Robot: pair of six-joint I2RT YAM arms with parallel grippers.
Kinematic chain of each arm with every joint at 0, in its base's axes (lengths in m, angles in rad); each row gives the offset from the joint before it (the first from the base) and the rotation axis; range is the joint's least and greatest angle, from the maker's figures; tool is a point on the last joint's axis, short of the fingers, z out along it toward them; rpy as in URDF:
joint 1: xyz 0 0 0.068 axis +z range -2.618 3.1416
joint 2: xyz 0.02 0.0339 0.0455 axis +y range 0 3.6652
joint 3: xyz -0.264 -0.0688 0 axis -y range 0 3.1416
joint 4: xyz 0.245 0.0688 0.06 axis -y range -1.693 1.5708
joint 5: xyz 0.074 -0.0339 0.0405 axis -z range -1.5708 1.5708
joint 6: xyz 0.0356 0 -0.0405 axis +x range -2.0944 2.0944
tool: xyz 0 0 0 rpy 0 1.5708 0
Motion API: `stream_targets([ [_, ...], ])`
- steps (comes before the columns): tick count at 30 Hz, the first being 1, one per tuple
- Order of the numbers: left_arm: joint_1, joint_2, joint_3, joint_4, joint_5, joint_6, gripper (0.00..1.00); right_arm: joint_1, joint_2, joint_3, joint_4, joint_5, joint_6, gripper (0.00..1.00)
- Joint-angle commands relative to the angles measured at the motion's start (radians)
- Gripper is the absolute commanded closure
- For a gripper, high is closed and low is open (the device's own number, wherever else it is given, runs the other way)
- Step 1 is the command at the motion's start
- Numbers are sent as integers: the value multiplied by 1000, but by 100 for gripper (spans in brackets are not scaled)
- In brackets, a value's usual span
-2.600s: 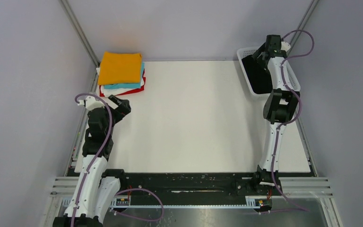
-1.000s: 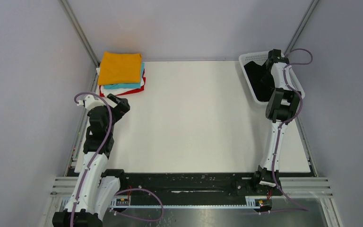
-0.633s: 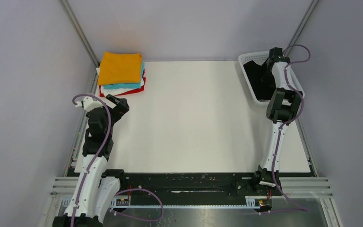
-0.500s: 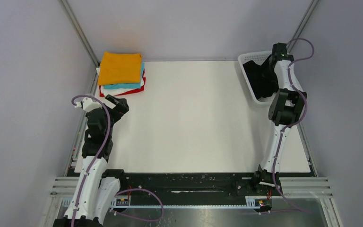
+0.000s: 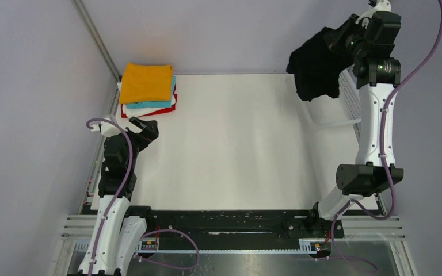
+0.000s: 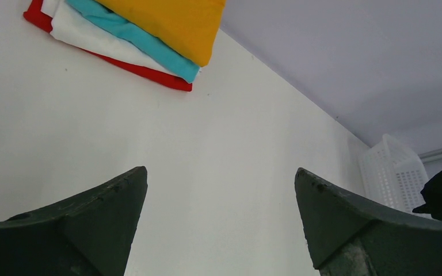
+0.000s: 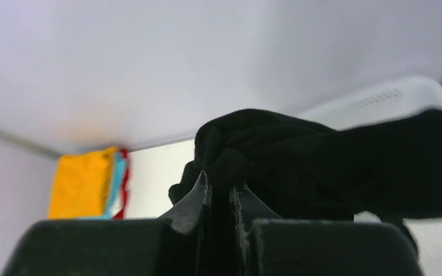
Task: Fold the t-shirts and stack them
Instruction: Grab crumpled tshirt from bin with the right arm, then move the tshirt to the center of the board, then flatten out the tshirt
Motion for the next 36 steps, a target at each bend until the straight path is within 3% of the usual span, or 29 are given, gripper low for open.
stream_targets([
  [1, 3, -34, 16, 3, 67, -18, 1, 153, -56, 116, 3, -196, -43, 100],
  [7, 3, -99, 21, -72, 60, -41, 1, 392, -53, 258, -66, -283, -90, 100],
  [10, 3, -124, 19, -100, 63, -65, 1, 472, -61, 170, -57, -317, -130, 100],
  [12, 3, -131, 20, -124, 62, -71, 1, 496, -85, 21, -5, -335, -135, 98],
  [15, 2, -126, 9, -147, 49, -92, 1, 498, -162, -306, 106, -223, -137, 76],
  [16, 2, -120, 7, -151, 49, -95, 1, 497, -186, -451, 133, -120, -137, 58],
  [19, 2, -80, 14, -172, 42, -104, 1, 493, -233, -682, 179, 251, -120, 10],
  [20, 3, -51, 18, -179, 43, -108, 1, 492, -243, -729, 181, 339, -114, 2],
  [23, 3, 28, 27, -171, 105, -117, 1, 490, -281, -817, 179, 426, -92, 0],
  [28, 3, 178, 23, -133, 245, -125, 1, 491, -338, -910, 195, 344, -60, 1],
  [36, -13, 423, 17, -54, 247, -109, 1, 491, -447, -1157, 243, 175, 98, 0],
])
